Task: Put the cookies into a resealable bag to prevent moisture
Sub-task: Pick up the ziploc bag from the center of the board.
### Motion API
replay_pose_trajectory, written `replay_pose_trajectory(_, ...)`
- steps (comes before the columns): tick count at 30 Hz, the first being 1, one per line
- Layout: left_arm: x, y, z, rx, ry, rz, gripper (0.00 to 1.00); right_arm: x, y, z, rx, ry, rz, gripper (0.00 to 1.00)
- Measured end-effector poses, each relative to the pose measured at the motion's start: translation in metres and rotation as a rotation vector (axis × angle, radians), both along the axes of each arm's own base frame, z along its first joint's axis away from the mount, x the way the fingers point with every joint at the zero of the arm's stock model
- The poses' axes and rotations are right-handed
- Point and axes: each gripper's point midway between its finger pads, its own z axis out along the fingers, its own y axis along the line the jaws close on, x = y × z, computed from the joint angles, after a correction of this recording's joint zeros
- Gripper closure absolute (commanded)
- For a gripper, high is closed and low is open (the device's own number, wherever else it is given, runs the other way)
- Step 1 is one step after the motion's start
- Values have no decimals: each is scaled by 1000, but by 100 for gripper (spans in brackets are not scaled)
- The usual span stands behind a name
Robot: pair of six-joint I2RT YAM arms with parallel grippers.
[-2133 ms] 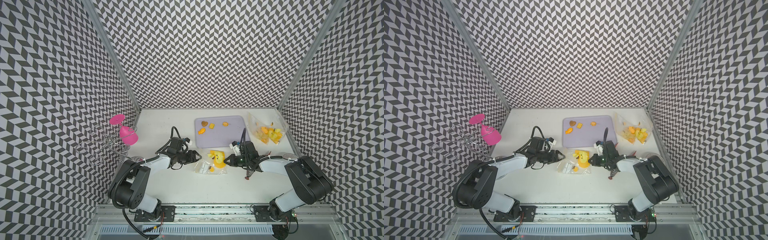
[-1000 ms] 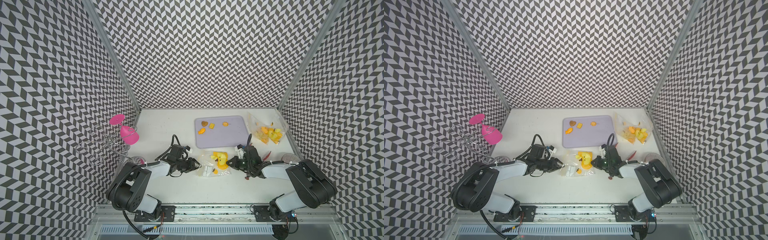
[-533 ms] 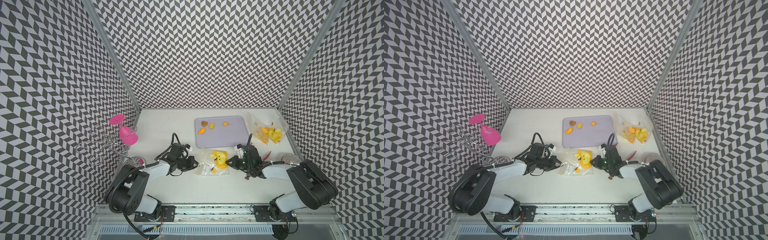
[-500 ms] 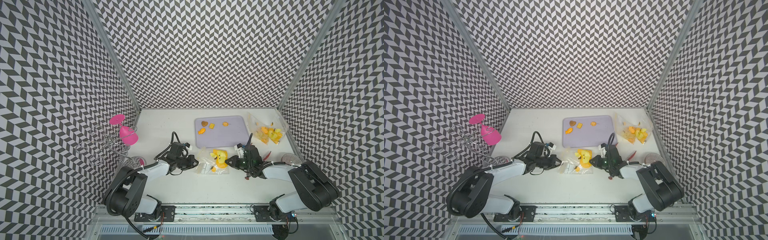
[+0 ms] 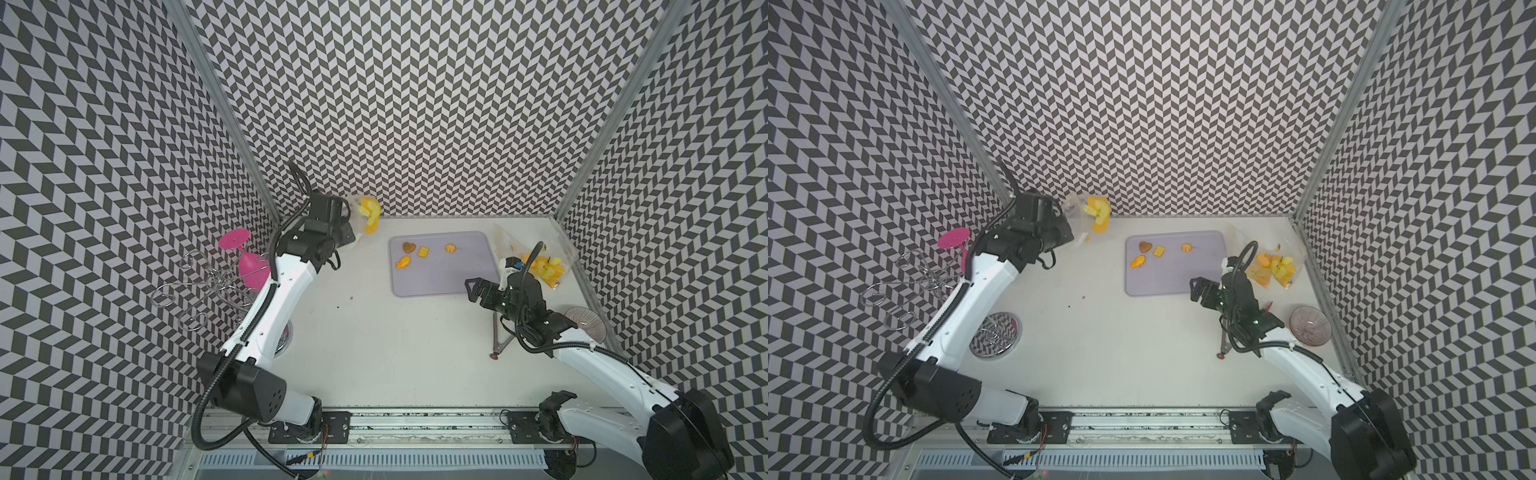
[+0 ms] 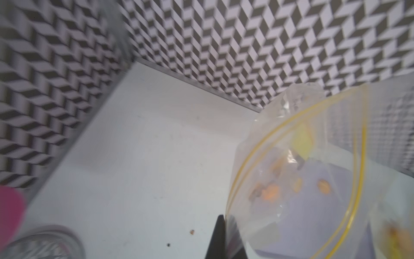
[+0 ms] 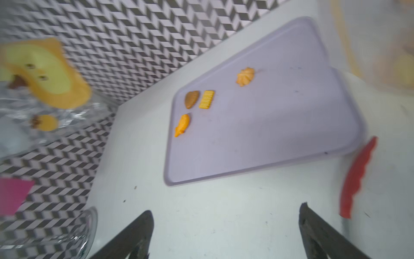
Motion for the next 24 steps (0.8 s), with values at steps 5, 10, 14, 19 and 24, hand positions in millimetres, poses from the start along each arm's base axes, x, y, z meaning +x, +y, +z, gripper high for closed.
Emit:
replay_pose_trajectory(5,20,31,-50,261,206,177,100,-20,-46,-37,-140,178,-223,3)
replay_pose_trajectory(10,6,-11,-156,246,446,-13,100,-42,-67,-66,-202,317,-323,1)
replay_pose_trajectory(14,-2,-47,-188,109,475,-139,100,-55,-72,-82,-197,365,-353,1)
replay_pose_trajectory(19,5,-63,-199,-61,435,-207,100,-70,-78,-104,-201,424,-385,2)
replay_pose_trajectory(24,10,-64,-200,-156,396,-236,100,-73,-79,-123,-213,474,-408,4)
